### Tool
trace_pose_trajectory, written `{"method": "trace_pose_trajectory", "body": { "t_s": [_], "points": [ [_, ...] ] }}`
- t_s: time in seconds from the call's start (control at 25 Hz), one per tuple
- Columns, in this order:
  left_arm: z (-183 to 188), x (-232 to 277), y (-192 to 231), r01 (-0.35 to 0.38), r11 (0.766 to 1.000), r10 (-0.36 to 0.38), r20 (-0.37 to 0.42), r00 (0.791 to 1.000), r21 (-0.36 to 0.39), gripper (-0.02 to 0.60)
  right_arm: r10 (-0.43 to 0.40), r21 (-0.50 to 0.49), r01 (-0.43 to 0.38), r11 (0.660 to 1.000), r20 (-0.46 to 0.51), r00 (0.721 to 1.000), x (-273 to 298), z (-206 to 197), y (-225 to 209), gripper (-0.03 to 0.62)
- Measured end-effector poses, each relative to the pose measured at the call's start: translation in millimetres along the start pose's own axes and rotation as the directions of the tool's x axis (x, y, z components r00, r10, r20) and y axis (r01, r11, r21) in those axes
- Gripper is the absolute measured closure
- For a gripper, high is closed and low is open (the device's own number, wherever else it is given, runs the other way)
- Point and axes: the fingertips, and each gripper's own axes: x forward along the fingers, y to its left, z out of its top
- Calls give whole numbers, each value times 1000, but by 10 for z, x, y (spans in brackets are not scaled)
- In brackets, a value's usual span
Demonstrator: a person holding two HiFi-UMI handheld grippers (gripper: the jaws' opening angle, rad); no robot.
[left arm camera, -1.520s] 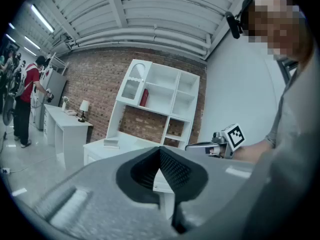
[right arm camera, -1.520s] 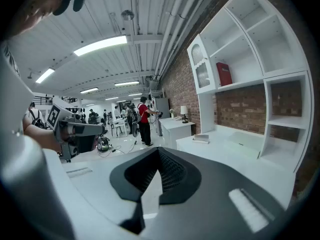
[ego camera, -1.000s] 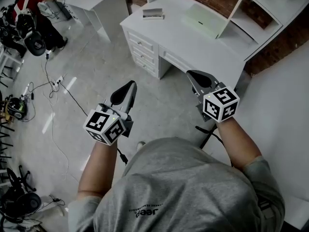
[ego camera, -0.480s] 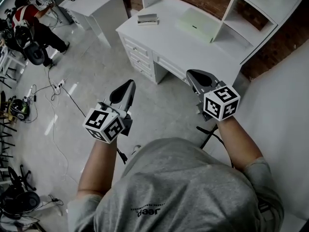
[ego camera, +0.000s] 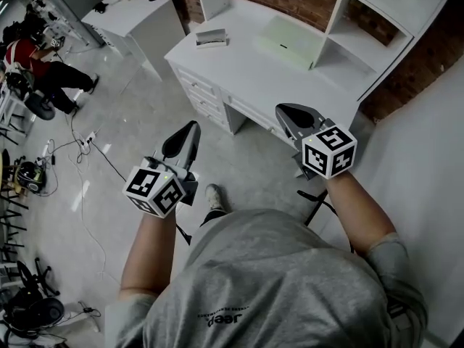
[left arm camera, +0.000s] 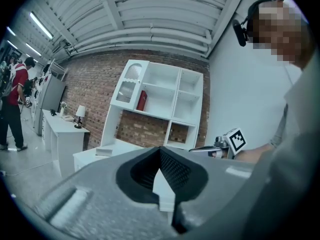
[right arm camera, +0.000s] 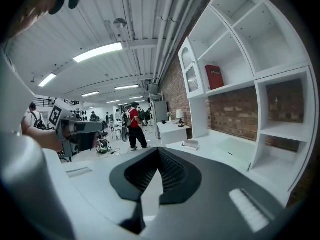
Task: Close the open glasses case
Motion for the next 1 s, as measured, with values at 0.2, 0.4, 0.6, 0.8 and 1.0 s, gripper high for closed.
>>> {"method": "trace_pose_trajectory", "body": {
  "t_s": [0.2, 0.4, 0.6, 0.8, 1.0],
  "points": [
    [15, 202, 599, 25, 999, -25, 0, 1000, -24, 584, -14, 0, 14, 1000, -13, 1000, 594, 74, -96, 585],
    [148, 604, 1511, 78, 996, -78, 0, 997, -41, 584, -31, -13, 31, 999, 3, 1000, 1501, 304, -201, 585],
    [439, 1053, 2431, 146, 989, -147, -31, 989, -36, 584, -83, 7, 83, 997, 17, 996, 2423, 637, -431, 585],
    [681, 1419, 3193, 181, 983, -183, -49, 982, -36, 584, -136, 31, 135, 990, 20, 990, 3114, 889, -712, 585],
    [820, 1703, 3675, 190, 981, -192, -53, 980, -40, 584, -160, 35, 160, 987, 20, 987, 3547, 1062, -952, 585]
  ]
}}
